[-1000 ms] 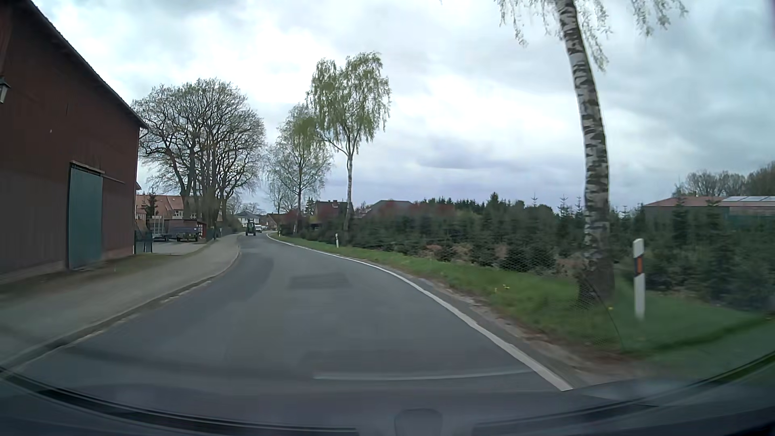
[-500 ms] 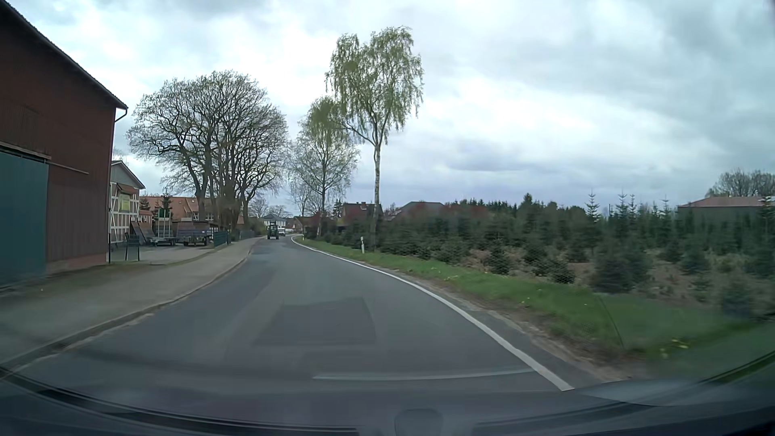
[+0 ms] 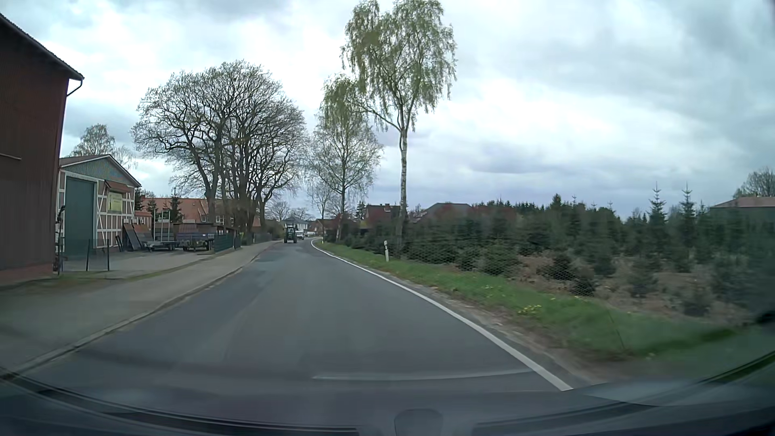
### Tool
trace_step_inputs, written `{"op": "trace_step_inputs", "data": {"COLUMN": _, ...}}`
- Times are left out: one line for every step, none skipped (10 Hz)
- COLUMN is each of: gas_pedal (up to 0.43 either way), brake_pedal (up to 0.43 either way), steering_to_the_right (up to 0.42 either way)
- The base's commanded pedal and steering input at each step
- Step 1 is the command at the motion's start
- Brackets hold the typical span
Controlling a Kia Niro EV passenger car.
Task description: Follow the waypoints while adhering to traffic rules and regulations
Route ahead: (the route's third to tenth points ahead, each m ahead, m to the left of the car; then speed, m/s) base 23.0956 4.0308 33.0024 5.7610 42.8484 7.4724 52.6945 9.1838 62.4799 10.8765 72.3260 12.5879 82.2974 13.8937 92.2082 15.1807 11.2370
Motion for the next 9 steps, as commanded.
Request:
{"op": "trace_step_inputs", "data": {"gas_pedal": 0.047, "brake_pedal": 0.000, "steering_to_the_right": -0.041}}
{"op": "trace_step_inputs", "data": {"gas_pedal": 0.047, "brake_pedal": 0.000, "steering_to_the_right": -0.041}}
{"op": "trace_step_inputs", "data": {"gas_pedal": 0.067, "brake_pedal": 0.000, "steering_to_the_right": -0.040}}
{"op": "trace_step_inputs", "data": {"gas_pedal": 0.079, "brake_pedal": 0.000, "steering_to_the_right": -0.041}}
{"op": "trace_step_inputs", "data": {"gas_pedal": 0.079, "brake_pedal": 0.000, "steering_to_the_right": -0.040}}
{"op": "trace_step_inputs", "data": {"gas_pedal": 0.079, "brake_pedal": 0.000, "steering_to_the_right": -0.041}}
{"op": "trace_step_inputs", "data": {"gas_pedal": 0.079, "brake_pedal": 0.000, "steering_to_the_right": -0.040}}
{"op": "trace_step_inputs", "data": {"gas_pedal": 0.079, "brake_pedal": 0.000, "steering_to_the_right": -0.041}}
{"op": "trace_step_inputs", "data": {"gas_pedal": 0.079, "brake_pedal": 0.000, "steering_to_the_right": -0.040}}
